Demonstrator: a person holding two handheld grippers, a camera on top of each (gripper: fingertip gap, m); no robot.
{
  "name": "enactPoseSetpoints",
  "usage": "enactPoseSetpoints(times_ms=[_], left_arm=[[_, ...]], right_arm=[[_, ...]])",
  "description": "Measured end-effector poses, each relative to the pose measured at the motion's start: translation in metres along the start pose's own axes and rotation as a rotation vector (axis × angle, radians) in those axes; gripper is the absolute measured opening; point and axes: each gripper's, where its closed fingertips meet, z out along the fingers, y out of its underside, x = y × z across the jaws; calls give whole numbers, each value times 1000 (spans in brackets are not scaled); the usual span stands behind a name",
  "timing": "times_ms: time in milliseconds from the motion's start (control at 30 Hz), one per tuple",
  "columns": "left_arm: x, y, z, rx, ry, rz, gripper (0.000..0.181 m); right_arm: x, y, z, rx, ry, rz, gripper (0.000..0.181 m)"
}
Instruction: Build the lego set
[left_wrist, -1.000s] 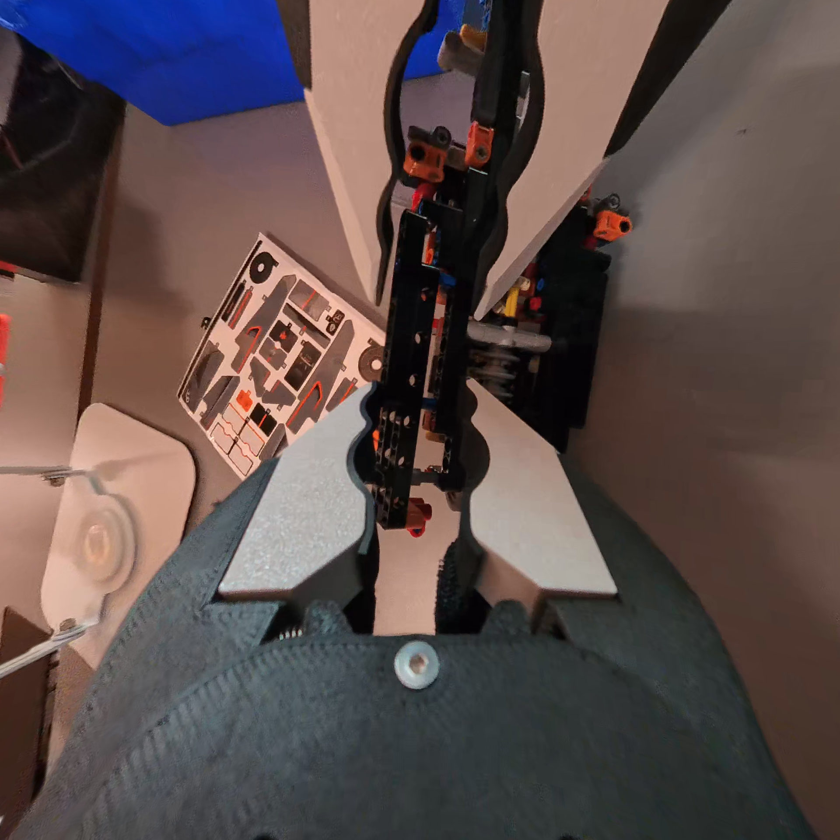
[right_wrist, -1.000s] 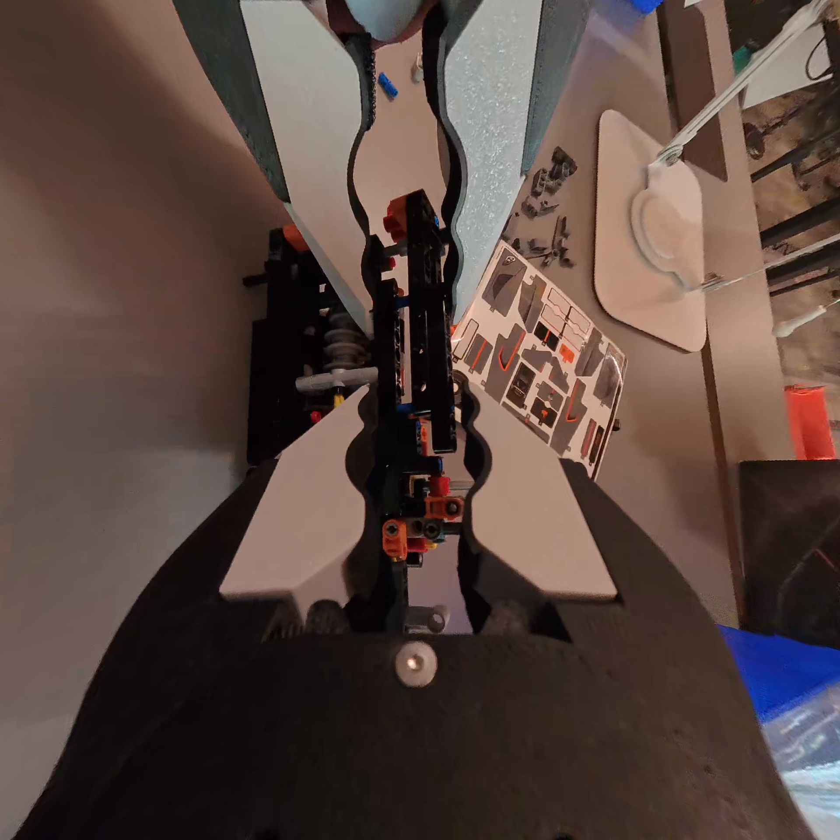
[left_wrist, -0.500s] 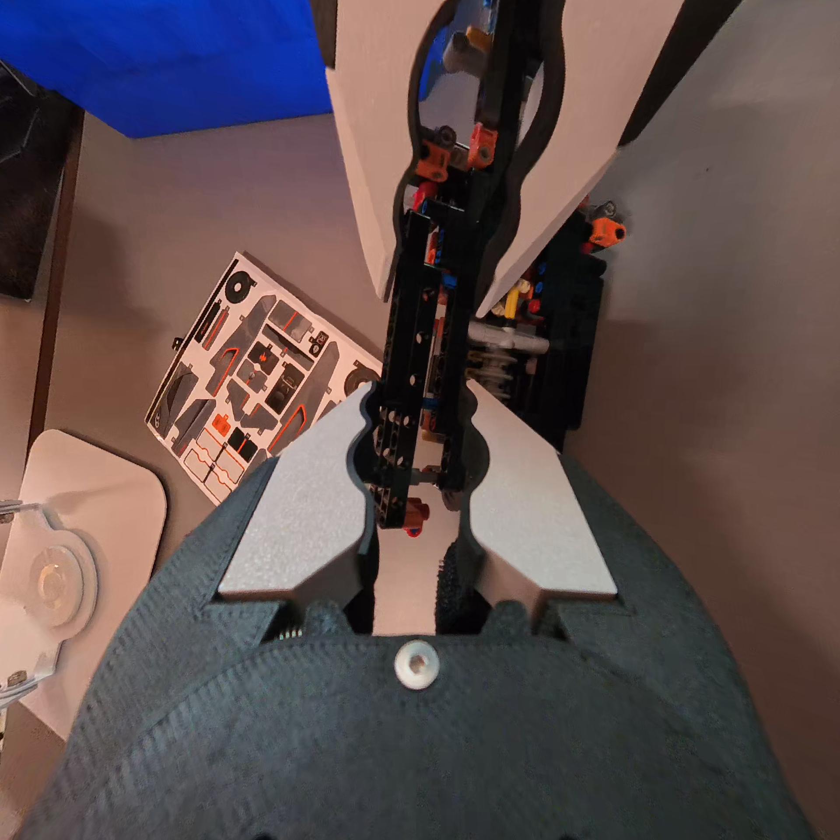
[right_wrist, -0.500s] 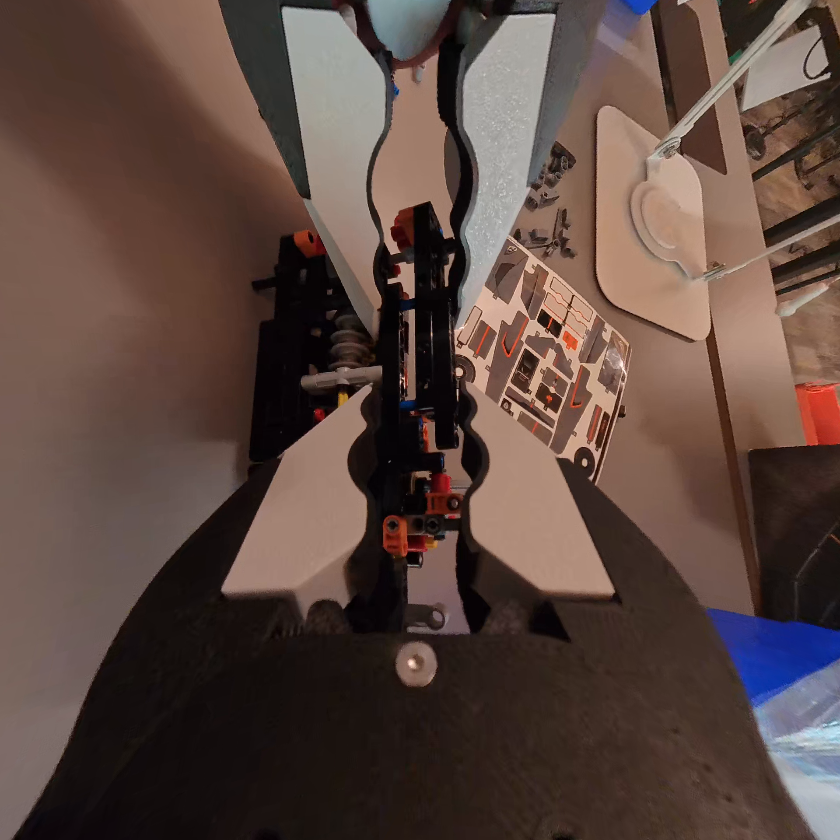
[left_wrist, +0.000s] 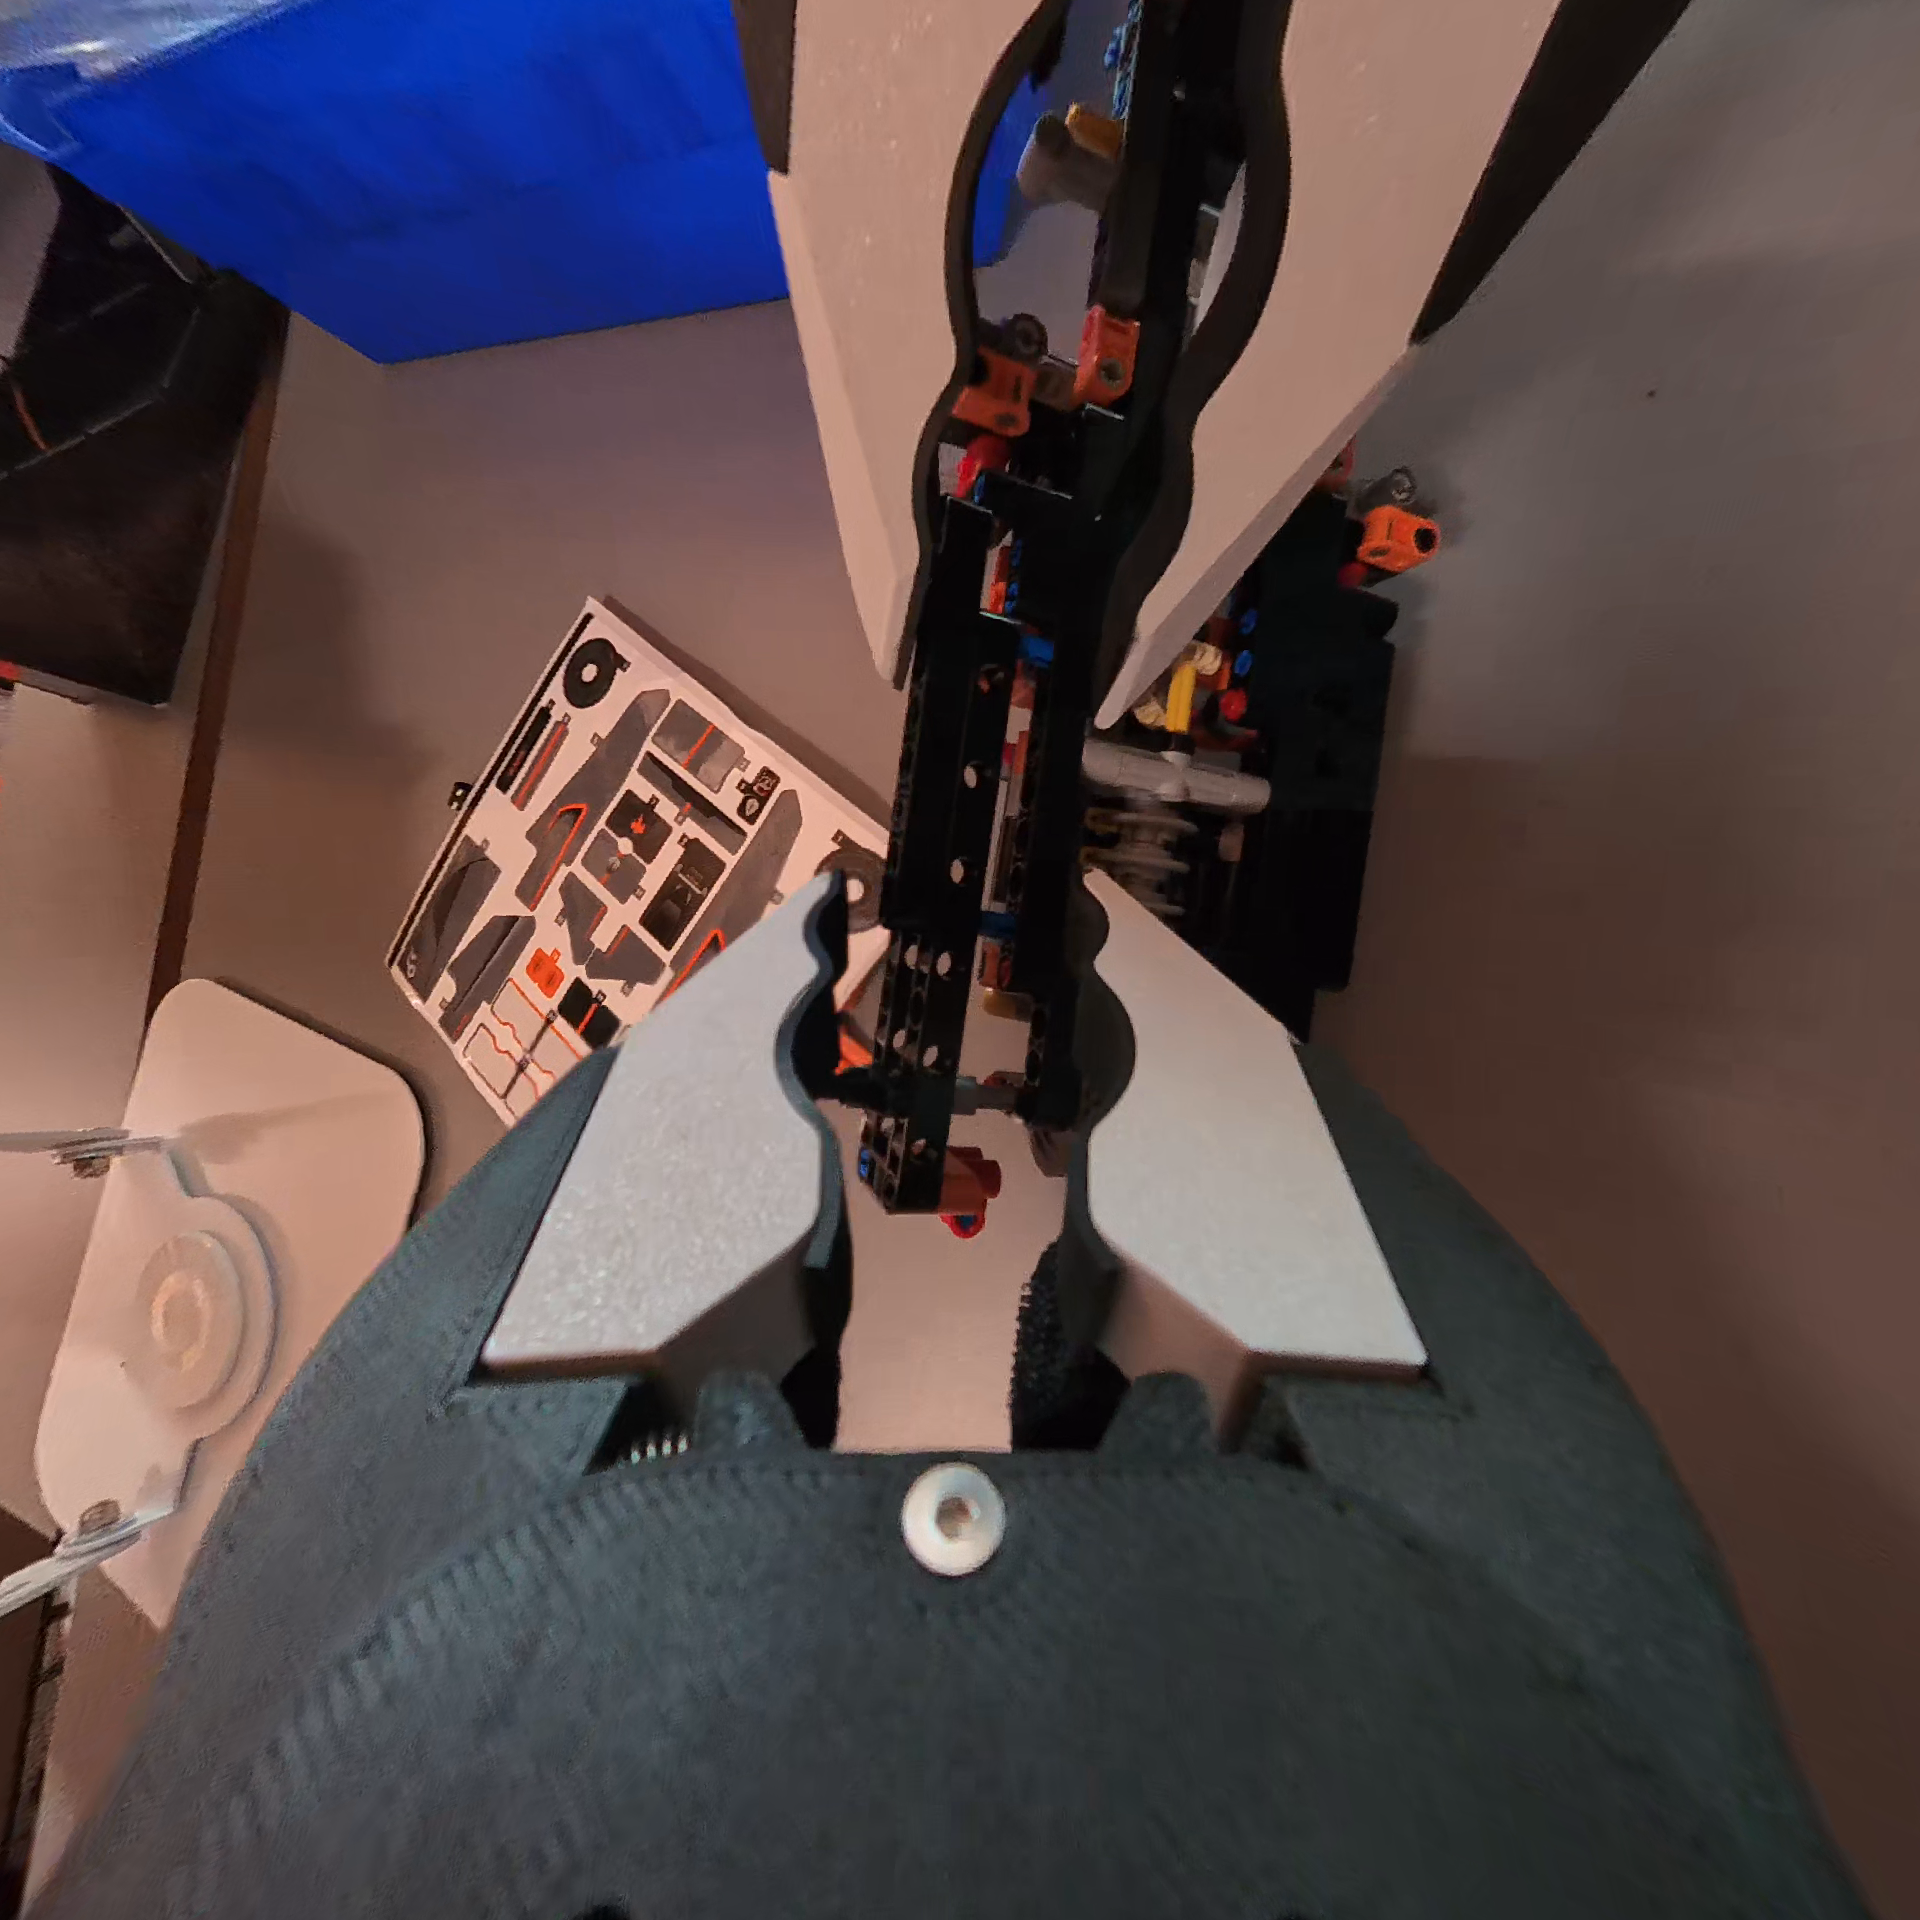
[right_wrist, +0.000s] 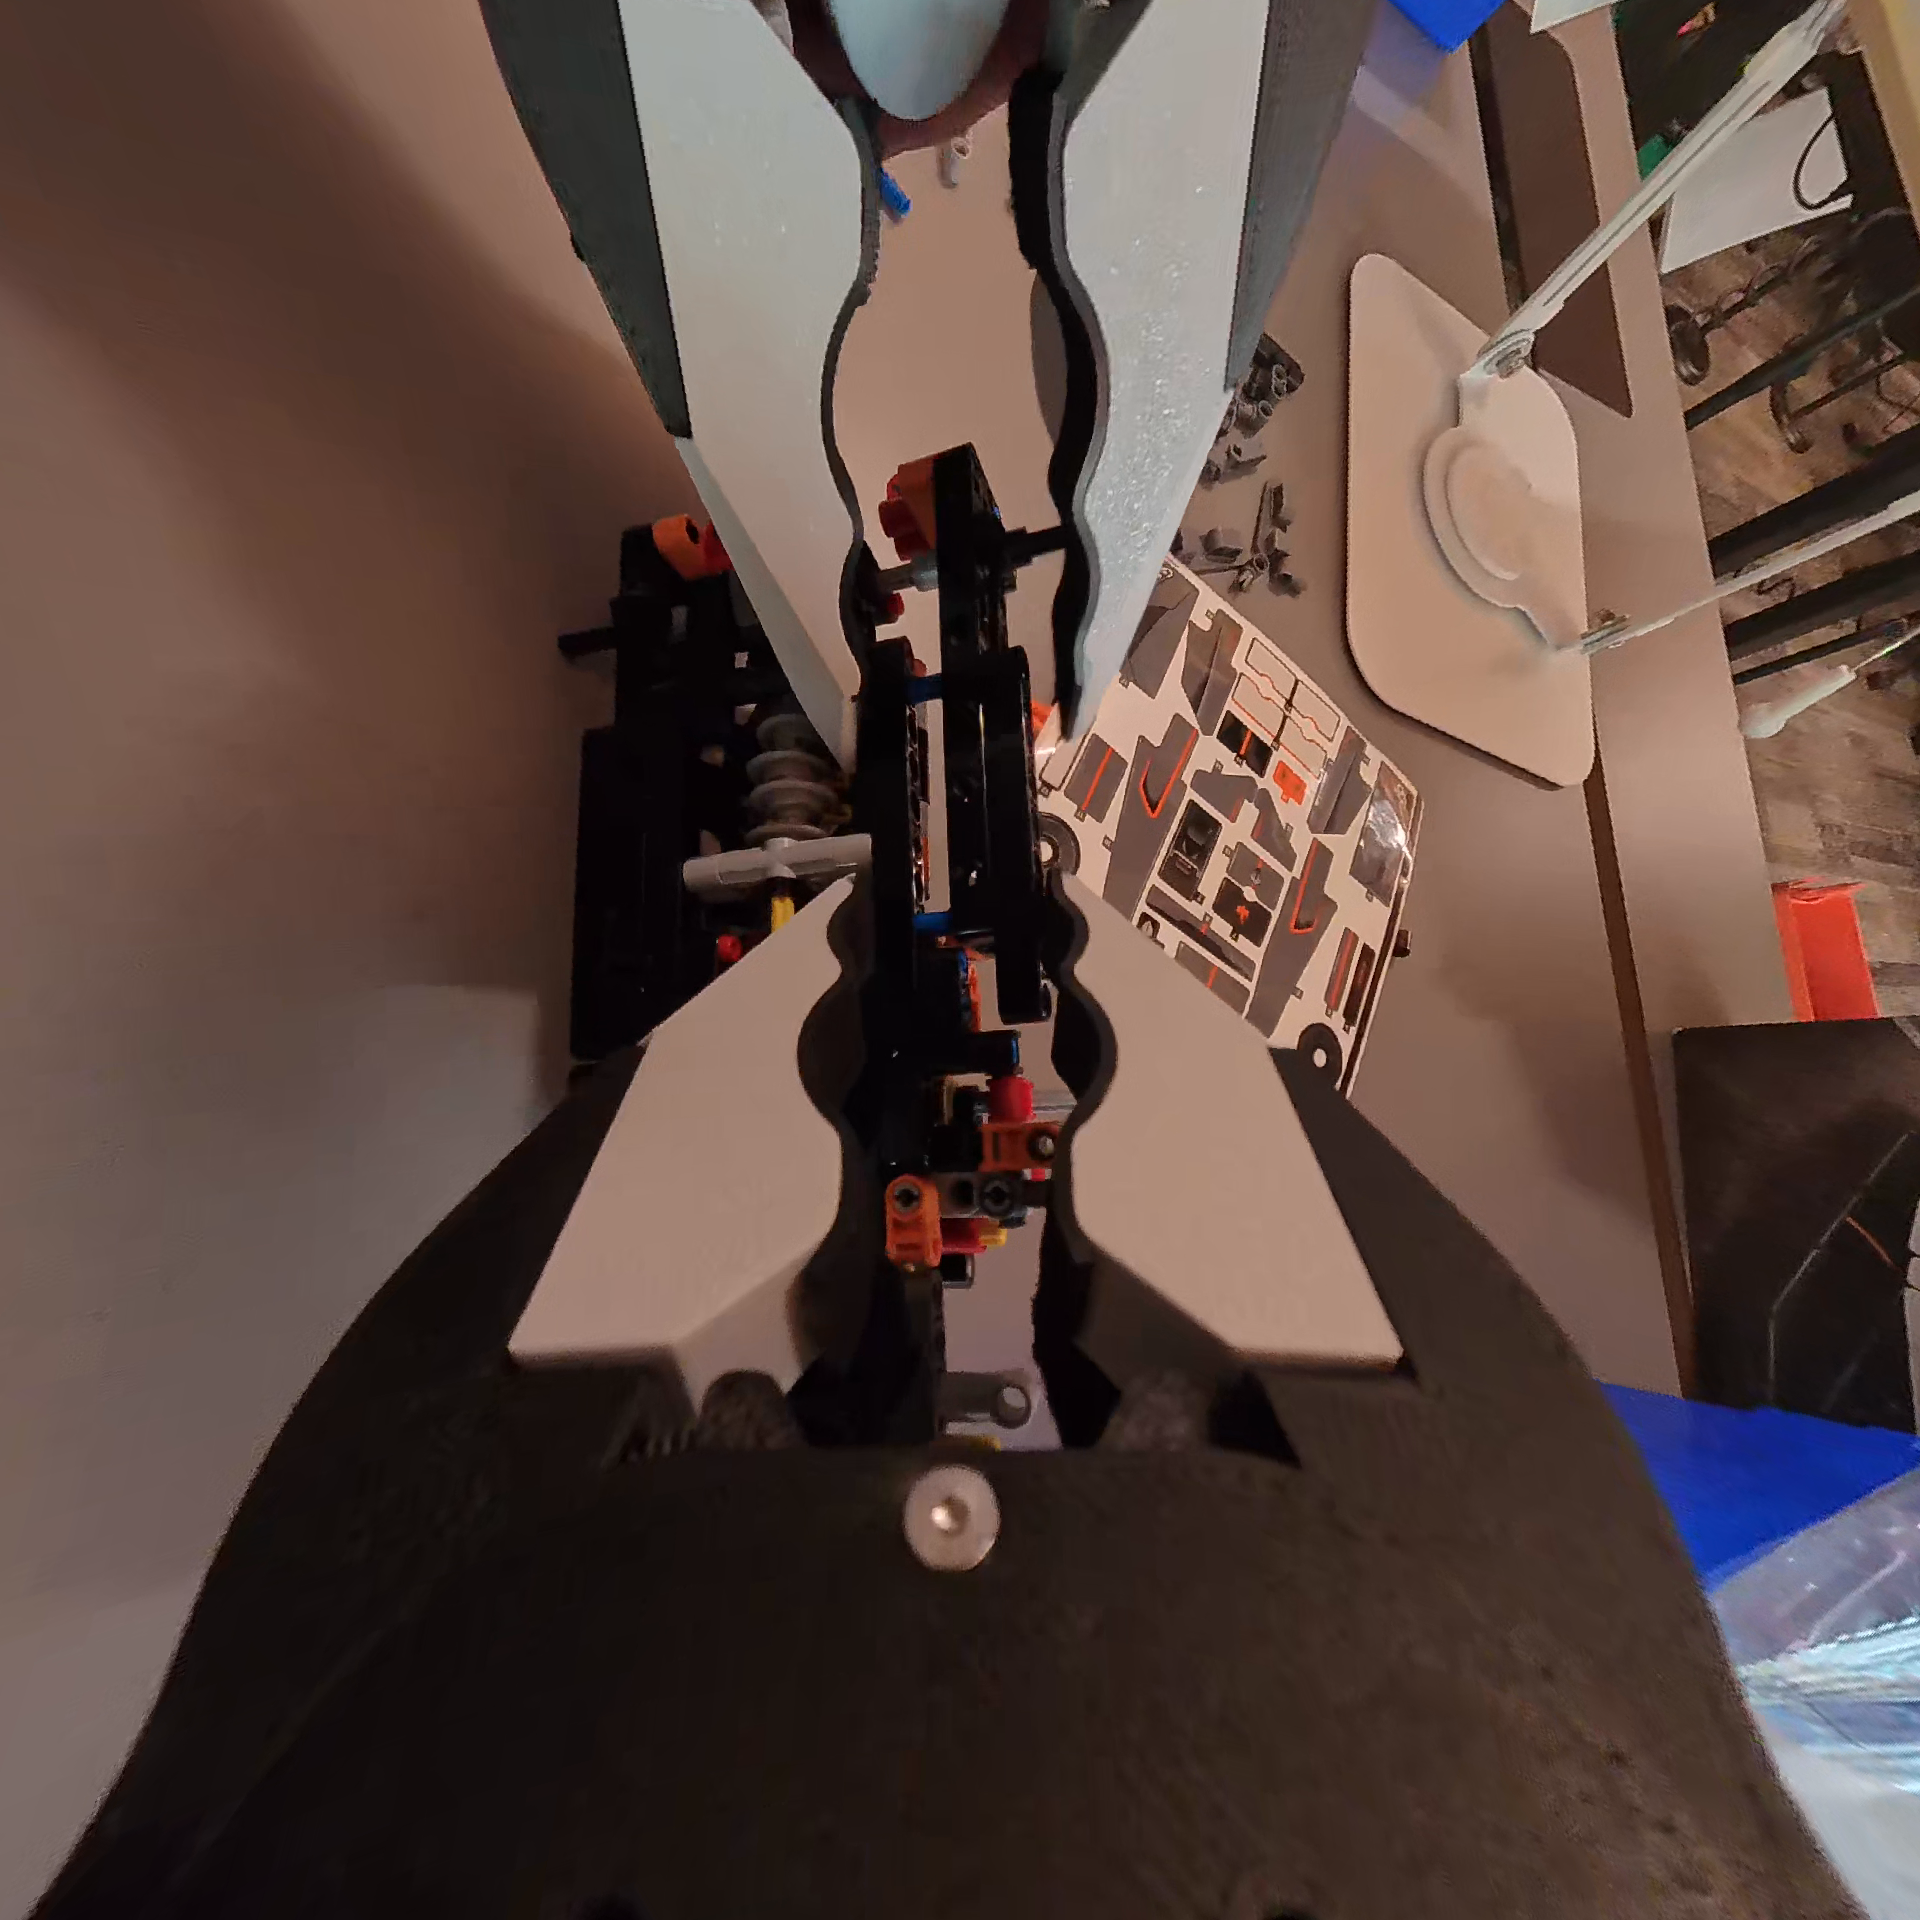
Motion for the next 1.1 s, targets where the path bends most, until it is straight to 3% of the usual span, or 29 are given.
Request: enactPoseSetpoints(times_ms=[167,500,667,800,1100], left_arm=[[0,10,-19,-10,-40,2,67],[1,20,-38,20,-31,55,72],[-7,33,-38,-11,-25,-12,78],[2,47,-23,-51,49,-56,69],[11,42,-15,-2,165,-145,55]], right_arm=[[0,0,0,-1,1,-3,31],[-1,-2,2,8,-10,3,31],[-2,-3,2,18,-19,7,31],[-1,-2,2,20,-18,13,31],[-2,-2,2,27,-30,28,31]])
